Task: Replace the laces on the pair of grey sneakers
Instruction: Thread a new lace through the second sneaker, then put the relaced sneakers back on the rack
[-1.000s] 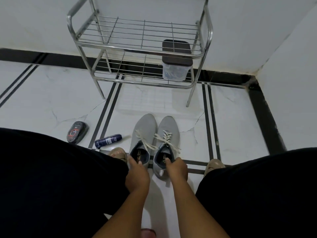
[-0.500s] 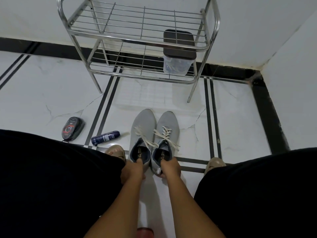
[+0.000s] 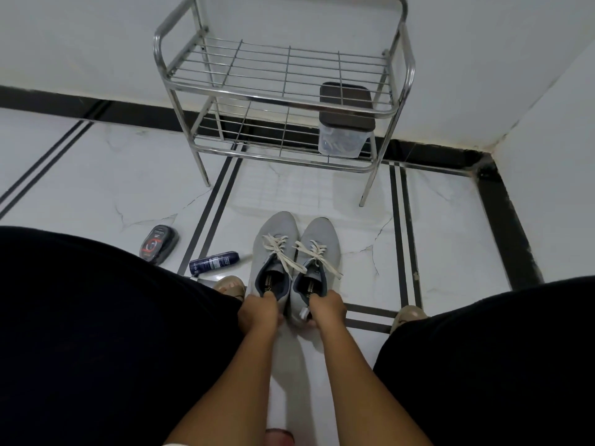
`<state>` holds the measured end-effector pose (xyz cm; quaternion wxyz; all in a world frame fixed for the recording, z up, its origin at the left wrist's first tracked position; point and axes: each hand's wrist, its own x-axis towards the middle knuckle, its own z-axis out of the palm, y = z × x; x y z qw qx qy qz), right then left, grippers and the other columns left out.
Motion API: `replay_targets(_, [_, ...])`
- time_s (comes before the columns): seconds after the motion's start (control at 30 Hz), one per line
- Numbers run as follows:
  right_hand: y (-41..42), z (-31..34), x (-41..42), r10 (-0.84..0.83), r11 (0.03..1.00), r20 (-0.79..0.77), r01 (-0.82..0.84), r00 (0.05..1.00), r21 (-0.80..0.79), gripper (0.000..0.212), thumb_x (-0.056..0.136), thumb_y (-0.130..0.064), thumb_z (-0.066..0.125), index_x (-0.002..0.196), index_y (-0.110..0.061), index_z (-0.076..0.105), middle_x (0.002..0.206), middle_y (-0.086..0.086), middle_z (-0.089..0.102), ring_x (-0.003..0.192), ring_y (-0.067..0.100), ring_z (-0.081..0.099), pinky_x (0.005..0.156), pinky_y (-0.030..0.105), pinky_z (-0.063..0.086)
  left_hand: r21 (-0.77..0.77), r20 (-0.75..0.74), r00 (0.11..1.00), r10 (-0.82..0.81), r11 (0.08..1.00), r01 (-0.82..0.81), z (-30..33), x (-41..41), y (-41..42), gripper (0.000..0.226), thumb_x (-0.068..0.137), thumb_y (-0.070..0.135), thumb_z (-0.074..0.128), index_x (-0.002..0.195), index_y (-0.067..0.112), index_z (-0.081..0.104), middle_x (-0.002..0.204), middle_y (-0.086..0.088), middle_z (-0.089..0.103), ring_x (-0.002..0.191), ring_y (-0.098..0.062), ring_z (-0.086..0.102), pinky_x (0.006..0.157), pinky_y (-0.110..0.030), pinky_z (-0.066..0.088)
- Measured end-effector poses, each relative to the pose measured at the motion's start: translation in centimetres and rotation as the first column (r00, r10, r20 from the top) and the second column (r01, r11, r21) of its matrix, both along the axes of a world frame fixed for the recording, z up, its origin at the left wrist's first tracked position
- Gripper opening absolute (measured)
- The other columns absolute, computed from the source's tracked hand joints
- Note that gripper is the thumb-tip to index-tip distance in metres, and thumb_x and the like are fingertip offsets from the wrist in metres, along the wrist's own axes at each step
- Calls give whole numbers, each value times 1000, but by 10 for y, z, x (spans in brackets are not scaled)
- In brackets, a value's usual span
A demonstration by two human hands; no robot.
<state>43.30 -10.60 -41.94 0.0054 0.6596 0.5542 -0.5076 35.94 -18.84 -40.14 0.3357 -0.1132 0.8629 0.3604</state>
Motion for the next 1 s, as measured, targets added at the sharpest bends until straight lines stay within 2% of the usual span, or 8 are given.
replay_targets(0.07, [-1, 15, 0, 30, 999, -15, -29, 999, 40, 26, 89, -19, 51, 110, -5, 60, 110, 17, 62, 99, 34, 60, 76, 33, 51, 15, -28, 1000, 3, 1000, -3, 20, 1, -4, 29, 94, 26, 47, 94, 0, 59, 68, -7, 57, 62, -24, 56, 57, -26, 43])
replay_targets(0.17, [-1, 40, -5, 63, 991, -68, -54, 996, 125, 22, 88, -21, 52, 98, -4, 60, 99, 16, 63, 88, 32, 60, 69, 30, 47, 75, -70, 997, 36, 997, -30, 42, -2, -9, 36, 87, 30, 49, 84, -3, 61, 61, -6, 66, 73, -27, 66, 72, -31, 54])
replay_targets(0.37, [-6, 101, -23, 102, 971, -232, -46, 967, 234, 21, 78, -23, 52, 81, -5, 62, 82, 12, 63, 74, 33, 65, 68, 46, 60, 152, -208, 976, 61, 988, -29, 104, -19, -25, 37, 83, 38, 44, 70, 8, 63, 56, -3, 70, 70, -26, 69, 75, -35, 56])
replay_targets(0.5, [-12, 151, -36, 195, 945, -313, -93, 930, 314, 20, 78, -22, 51, 74, -4, 58, 73, 10, 60, 67, 30, 65, 62, 40, 59, 204, -279, 957, 79, 979, -21, 144, -35, -42, 45, 72, 44, 39, 70, 8, 66, 52, -1, 68, 69, -27, 70, 76, -38, 56])
replay_targets(0.67, [-13, 204, -63, 202, 955, -451, -71, 869, 289, 18, 70, -21, 53, 74, -3, 57, 75, 16, 62, 70, 37, 67, 64, 53, 59, 256, -419, 900, 123, 967, -13, 199, -63, -53, 42, 79, 40, 43, 69, 6, 65, 53, -3, 68, 61, -25, 69, 69, -33, 56])
replay_targets(0.8, [4, 252, -94, 182, 970, -522, -66, 833, 234, 8, 77, -6, 52, 71, 0, 54, 63, 13, 57, 45, 32, 63, 64, 57, 58, 274, -466, 879, 103, 961, 33, 245, -92, -41, 30, 82, 30, 46, 68, 7, 57, 53, -5, 68, 55, -24, 68, 63, -29, 51])
replay_targets(0.9, [31, 285, -127, 183, 975, -555, -79, 811, 206, 7, 80, 1, 51, 74, 2, 55, 62, 13, 55, 37, 28, 59, 69, 60, 57, 290, -457, 886, 83, 955, 60, 275, -126, -18, 26, 81, 26, 46, 71, 6, 57, 54, -6, 69, 58, -25, 70, 73, -35, 57])
replay_targets(1.0, [68, 312, -174, 203, 972, -567, -95, 798, 213, 7, 82, 1, 52, 79, 5, 57, 70, 16, 58, 44, 31, 62, 66, 55, 59, 334, -453, 887, 87, 939, 78, 300, -176, 22, 25, 78, 24, 47, 77, 4, 61, 51, -9, 67, 62, -27, 72, 78, -41, 59])
